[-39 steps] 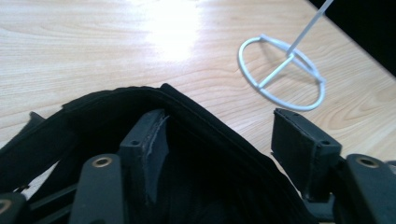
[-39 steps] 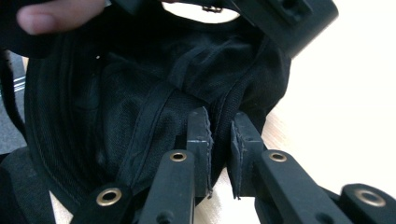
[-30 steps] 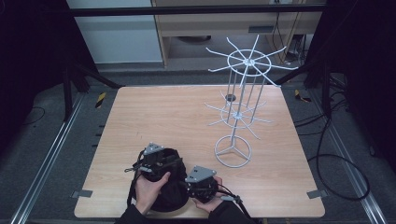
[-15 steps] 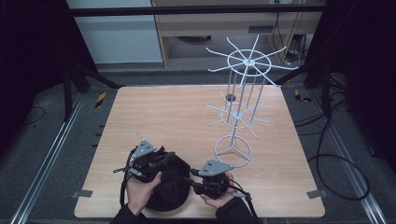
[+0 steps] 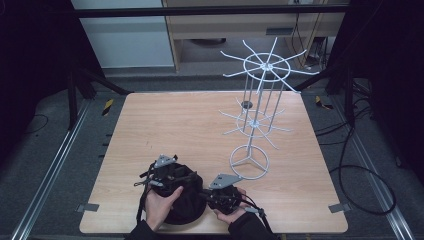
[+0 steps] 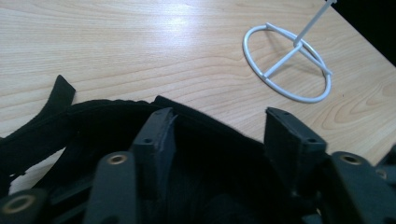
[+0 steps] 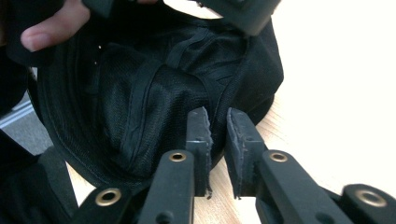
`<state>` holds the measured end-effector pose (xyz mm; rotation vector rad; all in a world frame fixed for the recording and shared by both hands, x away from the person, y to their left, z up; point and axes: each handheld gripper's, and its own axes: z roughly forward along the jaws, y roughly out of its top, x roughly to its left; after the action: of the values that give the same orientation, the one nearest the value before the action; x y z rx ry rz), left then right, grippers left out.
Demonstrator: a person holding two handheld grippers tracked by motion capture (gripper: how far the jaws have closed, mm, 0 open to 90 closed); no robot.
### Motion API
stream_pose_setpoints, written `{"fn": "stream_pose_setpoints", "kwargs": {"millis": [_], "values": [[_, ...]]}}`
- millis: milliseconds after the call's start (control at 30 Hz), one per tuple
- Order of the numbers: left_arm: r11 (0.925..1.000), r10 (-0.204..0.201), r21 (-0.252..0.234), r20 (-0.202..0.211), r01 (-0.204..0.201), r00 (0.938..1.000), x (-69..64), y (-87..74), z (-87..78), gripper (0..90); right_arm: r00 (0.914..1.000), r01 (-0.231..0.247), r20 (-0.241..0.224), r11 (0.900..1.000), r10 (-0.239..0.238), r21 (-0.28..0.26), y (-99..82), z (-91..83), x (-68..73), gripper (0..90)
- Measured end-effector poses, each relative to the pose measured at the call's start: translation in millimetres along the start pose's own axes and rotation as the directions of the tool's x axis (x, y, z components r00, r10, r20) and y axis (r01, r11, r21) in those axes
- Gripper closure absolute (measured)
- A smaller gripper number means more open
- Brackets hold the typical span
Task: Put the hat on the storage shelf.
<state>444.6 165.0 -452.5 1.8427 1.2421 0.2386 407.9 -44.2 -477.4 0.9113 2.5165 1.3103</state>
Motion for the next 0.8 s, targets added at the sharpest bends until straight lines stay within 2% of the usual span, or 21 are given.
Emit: {"fn": "stream_pose_setpoints", "kwargs": {"millis": [167, 233, 267, 300, 333, 400, 467, 567, 667, 733, 800], "values": [[0.9998, -0.004, 0.019, -0.025, 0.004, 0.9997, 0.1, -3.9, 9.6, 37.2, 0.9989, 0.041, -0.022, 0.9991, -0.041, 0.009, 0.2, 3.9, 5.5, 82.3], [0.9995, -0.006, 0.032, -0.028, 0.007, 0.9996, 1.2, -5.7, 13.6, 38.3, 0.9978, 0.057, -0.035, 0.9982, -0.057, 0.016, 0.1, 6.3, 8.9, 82.4], [0.9989, 0.007, 0.046, -0.06, -0.004, 0.9982, 2.0, -7.0, 16.6, 39.4, 0.9972, 0.065, -0.038, 0.9978, -0.064, 0.015, 0.2, 7.0, 9.5, 82.5], [0.9985, 0.01, 0.054, -0.073, -0.006, 0.9973, 2.6, -7.7, 18.0, 45.2, 0.9963, 0.068, -0.054, 0.9974, -0.067, 0.021, 0.5, 7.1, 11.0, 82.7], [0.9975, 0.003, 0.071, -0.072, 0.002, 0.9974, 5.6, -9.1, 20.9, 45.2, 0.9963, 0.068, -0.054, 0.9974, -0.067, 0.021, 0.5, 7.1, 11.0, 82.7], [0.993, -0.075, 0.09, -0.017, 0.076, 0.9971, 14.0, -12.0, 24.8, 49.1, 0.9954, 0.079, -0.057, 0.9966, -0.078, 0.022, 0.0, 7.5, 12.4, 82.7], [0.9913, -0.091, 0.096, 0.006, 0.09, 0.9958, 15.6, -12.0, 23.5, 61.9, 0.9955, 0.077, -0.057, 0.9968, -0.075, 0.022, 0.5, 8.3, 13.0, 82.2], [0.9961, -0.069, 0.057, 0.022, 0.067, 0.9974, 11.1, -9.9, 16.2, 71.2, 0.9951, 0.078, -0.062, 0.9969, -0.077, 0.01, 1.9, 7.6, 13.2, 79.9], [0.9981, -0.061, -0.003, 0.056, 0.061, 0.9966, 7.1, -5.1, 4.5, 77.0, 0.9941, 0.062, -0.087, 0.9977, -0.064, -0.028, 6.3, -0.2, 12.8, 71.7], [0.9975, -0.041, -0.055, 0.079, 0.045, 0.9961, 3.6, 0.2, -6.9, 79.1, 0.9923, 0.062, -0.103, 0.9957, -0.069, -0.069, 10.6, -9.1, 12.1, 66.3], [0.9938, -0.017, -0.107, 0.1, 0.027, 0.9948, -1.2, 6.5, -19.5, 80.3, 0.9914, 0.053, -0.113, 0.9914, -0.067, -0.12, 15.8, -19.4, 10.7, 60.6]]}}
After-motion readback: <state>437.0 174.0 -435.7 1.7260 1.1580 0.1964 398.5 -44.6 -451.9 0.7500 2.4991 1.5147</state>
